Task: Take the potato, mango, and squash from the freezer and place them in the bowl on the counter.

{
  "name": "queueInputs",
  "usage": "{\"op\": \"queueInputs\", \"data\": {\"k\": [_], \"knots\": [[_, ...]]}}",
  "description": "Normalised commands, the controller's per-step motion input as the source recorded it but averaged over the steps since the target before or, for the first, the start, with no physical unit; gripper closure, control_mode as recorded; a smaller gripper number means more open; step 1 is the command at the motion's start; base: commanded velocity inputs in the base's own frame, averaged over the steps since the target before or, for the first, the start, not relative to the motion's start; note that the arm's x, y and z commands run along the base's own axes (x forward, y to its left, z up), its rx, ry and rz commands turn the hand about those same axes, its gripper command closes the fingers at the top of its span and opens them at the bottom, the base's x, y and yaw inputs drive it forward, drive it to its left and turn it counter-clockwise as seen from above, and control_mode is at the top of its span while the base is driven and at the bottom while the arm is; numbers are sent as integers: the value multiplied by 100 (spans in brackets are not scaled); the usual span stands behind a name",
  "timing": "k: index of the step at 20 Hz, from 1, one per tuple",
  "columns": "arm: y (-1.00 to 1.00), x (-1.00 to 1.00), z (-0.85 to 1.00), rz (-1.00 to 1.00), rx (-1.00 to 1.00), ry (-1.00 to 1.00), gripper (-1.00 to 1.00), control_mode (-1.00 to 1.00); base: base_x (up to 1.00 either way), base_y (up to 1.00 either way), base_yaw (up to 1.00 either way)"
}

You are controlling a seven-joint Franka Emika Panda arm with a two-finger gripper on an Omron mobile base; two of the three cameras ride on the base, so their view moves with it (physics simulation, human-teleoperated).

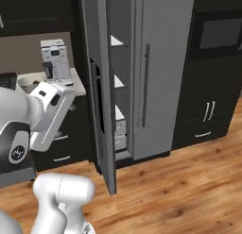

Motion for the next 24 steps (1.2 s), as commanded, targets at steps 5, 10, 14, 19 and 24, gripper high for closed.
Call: {"op": "queueInputs", "data": {"k": [5,10,14,19,24], "knots": [[0,0,0,0,0,0,-100,100,96,-91,-23],[0,0,0,0,0,0,-100,100,100,-64,4],[0,0,0,0,0,0,-100,100,100,4,-1],[0,0,0,0,0,0,-100,100,90,-50,-4],[0,0,0,0,0,0,-100,100,70,-100,3]]}}
